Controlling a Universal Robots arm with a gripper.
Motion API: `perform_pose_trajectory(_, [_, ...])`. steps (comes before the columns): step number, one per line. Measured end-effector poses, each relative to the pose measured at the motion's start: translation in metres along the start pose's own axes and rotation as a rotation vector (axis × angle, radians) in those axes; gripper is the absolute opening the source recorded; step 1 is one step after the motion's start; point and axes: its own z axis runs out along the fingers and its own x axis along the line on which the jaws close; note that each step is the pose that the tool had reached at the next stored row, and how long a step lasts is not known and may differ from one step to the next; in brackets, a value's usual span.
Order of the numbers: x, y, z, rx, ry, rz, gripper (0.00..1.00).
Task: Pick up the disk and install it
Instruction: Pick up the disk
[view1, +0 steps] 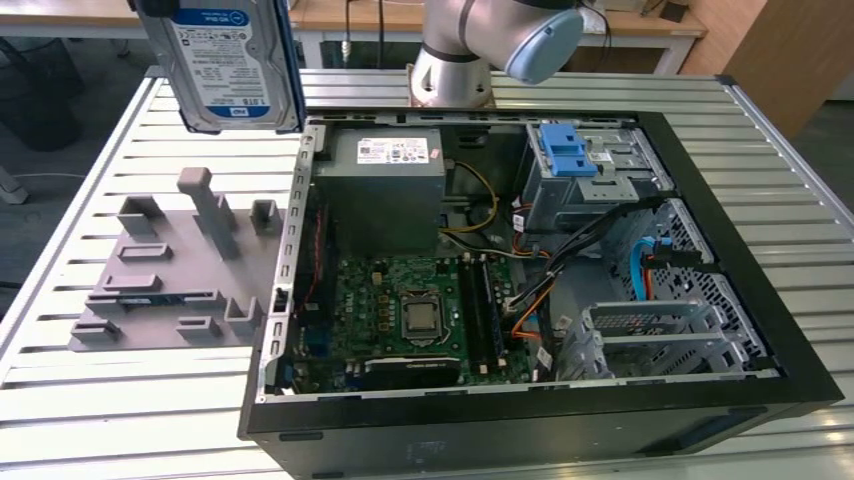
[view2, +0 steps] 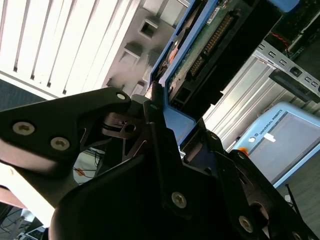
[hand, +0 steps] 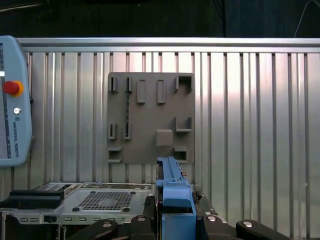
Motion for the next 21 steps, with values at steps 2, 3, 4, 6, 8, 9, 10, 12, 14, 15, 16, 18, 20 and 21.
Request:
perform_pose_trajectory(2, [0.0024,-0.0024,-0.0001,0.0000,0.0000,0.000,0.36])
perform_pose_trajectory(3, [0.0035,-0.0037,-0.0001,-0.0001,0.0001,0.000,0.36])
perform_pose_trajectory(4, [0.0047,-0.0052,-0.0002,-0.0002,0.0001,0.000,0.36])
perform_pose_trajectory(6, [0.0069,-0.0080,-0.0002,-0.0001,0.0001,0.000,0.36])
perform_pose_trajectory(8, [0.0086,-0.0119,-0.0003,-0.0001,0.0000,0.000,0.36])
perform_pose_trajectory(9, [0.0092,-0.0145,-0.0003,-0.0001,0.0000,0.000,0.36])
perform_pose_trajectory(10, [0.0096,-0.0179,-0.0003,-0.0001,0.0000,0.000,0.36])
perform_pose_trajectory(12, [0.0104,-0.0239,-0.0005,-0.0002,0.0000,0.000,0.36])
perform_pose_trajectory(14, [0.0112,-0.0299,-0.0006,-0.0003,0.0000,0.000,0.36])
perform_pose_trajectory(15, [0.0116,-0.0327,-0.0007,-0.0004,0.0000,0.000,0.36])
perform_pose_trajectory(16, [0.0120,-0.0357,-0.0007,-0.0003,0.0000,0.000,0.36])
perform_pose_trajectory(18, [0.0128,-0.0417,-0.0007,-0.0004,-0.0001,0.000,0.36])
perform_pose_trajectory(20, [0.0136,-0.0471,-0.0008,-0.0006,0.0000,0.000,0.36])
perform_pose_trajectory(21, [0.0140,-0.0498,-0.0009,-0.0006,-0.0001,0.000,0.36])
